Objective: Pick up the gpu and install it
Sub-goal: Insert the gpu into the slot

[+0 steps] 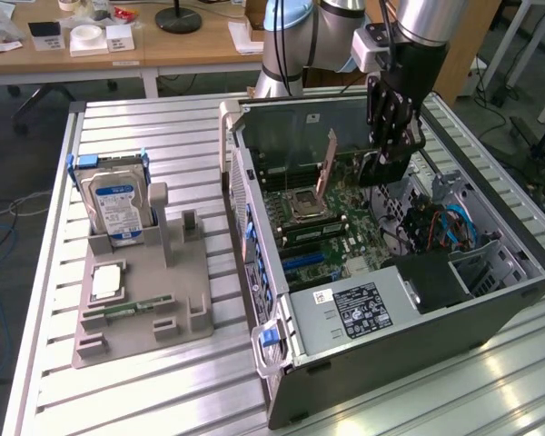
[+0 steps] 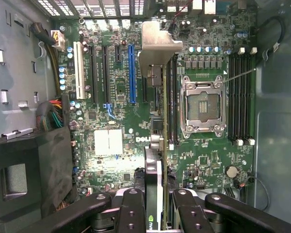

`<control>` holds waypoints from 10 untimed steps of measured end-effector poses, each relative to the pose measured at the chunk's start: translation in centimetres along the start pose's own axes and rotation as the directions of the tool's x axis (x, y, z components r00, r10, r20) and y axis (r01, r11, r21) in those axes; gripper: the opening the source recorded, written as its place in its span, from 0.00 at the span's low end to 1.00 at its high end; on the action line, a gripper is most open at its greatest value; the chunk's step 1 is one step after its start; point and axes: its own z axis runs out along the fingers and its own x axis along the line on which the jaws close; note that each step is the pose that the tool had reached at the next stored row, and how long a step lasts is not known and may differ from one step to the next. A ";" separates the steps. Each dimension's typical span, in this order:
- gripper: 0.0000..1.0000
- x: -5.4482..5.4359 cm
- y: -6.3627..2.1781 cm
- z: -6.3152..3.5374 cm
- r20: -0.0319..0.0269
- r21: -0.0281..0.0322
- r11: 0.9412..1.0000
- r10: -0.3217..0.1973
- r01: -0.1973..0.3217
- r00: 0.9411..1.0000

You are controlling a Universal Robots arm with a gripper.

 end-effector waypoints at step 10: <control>0.27 0.0 0.09 0.08 0.000 0.000 1.000 0.000 0.000 1.000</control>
